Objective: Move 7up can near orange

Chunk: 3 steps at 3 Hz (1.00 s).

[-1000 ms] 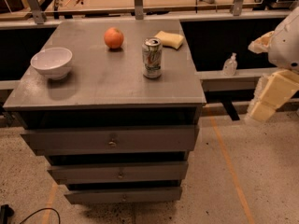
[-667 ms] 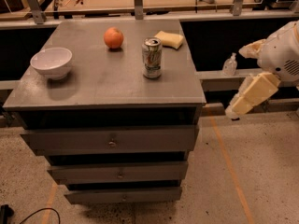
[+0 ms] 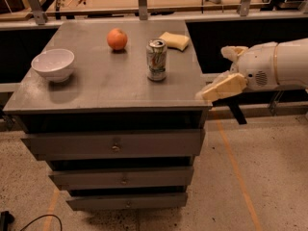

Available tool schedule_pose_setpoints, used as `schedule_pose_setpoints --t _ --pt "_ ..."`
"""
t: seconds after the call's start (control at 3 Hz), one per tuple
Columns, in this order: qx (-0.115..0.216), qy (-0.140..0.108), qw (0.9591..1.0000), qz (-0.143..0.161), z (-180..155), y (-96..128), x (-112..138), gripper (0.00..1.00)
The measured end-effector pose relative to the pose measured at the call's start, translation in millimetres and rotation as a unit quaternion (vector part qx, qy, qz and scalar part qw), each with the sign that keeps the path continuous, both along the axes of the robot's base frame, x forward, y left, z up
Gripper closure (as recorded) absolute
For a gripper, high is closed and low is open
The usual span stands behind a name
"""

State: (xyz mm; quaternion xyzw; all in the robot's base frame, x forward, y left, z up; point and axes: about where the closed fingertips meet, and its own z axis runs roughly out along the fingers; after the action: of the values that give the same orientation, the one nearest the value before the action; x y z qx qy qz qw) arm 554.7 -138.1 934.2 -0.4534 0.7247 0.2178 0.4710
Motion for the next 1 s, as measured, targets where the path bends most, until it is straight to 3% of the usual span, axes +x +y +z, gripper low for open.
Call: schedule_pose_setpoints --t 0.33,1.0 --pt "0.047 -0.038 0.9982 -0.003 8.5 19.2 24.6 0.00" --pt "0.060 -0.037 0.9975 -0.007 8.8 26.6 28.1 0.00"
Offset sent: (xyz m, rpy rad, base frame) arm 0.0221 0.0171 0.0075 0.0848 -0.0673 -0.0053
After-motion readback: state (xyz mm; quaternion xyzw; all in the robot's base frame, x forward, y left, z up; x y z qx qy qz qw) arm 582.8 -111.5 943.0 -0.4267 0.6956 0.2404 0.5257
